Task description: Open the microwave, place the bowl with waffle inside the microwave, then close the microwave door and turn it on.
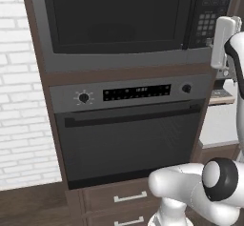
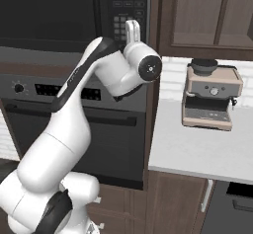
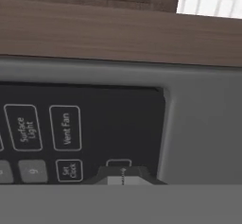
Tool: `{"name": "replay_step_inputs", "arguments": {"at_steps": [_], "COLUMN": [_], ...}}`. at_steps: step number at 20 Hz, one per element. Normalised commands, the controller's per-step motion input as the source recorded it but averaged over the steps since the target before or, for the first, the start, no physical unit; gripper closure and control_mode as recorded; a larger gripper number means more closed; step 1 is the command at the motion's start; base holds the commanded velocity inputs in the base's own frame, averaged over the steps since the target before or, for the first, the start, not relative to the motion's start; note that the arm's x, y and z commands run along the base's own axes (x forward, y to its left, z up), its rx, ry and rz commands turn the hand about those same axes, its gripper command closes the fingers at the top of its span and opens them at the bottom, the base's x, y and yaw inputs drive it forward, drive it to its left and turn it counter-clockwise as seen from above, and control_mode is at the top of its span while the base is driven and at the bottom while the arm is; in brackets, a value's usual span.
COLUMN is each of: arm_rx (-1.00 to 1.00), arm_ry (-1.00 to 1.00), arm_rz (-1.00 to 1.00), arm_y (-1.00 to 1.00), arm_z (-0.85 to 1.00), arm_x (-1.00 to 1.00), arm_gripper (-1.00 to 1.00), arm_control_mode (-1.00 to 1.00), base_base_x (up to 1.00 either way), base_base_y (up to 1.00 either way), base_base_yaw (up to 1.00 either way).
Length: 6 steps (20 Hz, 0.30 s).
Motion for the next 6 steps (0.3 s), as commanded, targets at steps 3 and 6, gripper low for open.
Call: {"name": "replay_step_inputs", "arguments": {"at_steps": [3, 6], "arm_rx": [0.0, 0.0], "arm_ry": [-0.02, -0.08], "arm_rz": [0.0, 0.0], "arm_y": [-0.21, -0.39], "arm_z": [-0.06, -0.01], "arm_x": [0.08, -0.23], "arm_gripper": [1.0, 1.0], "arm_control_mode": [-1.0, -1.0], "base_base_x": [0.0, 0.0], "base_base_y": [0.0, 0.0], "base_base_yaw": [0.0, 0.0]}}
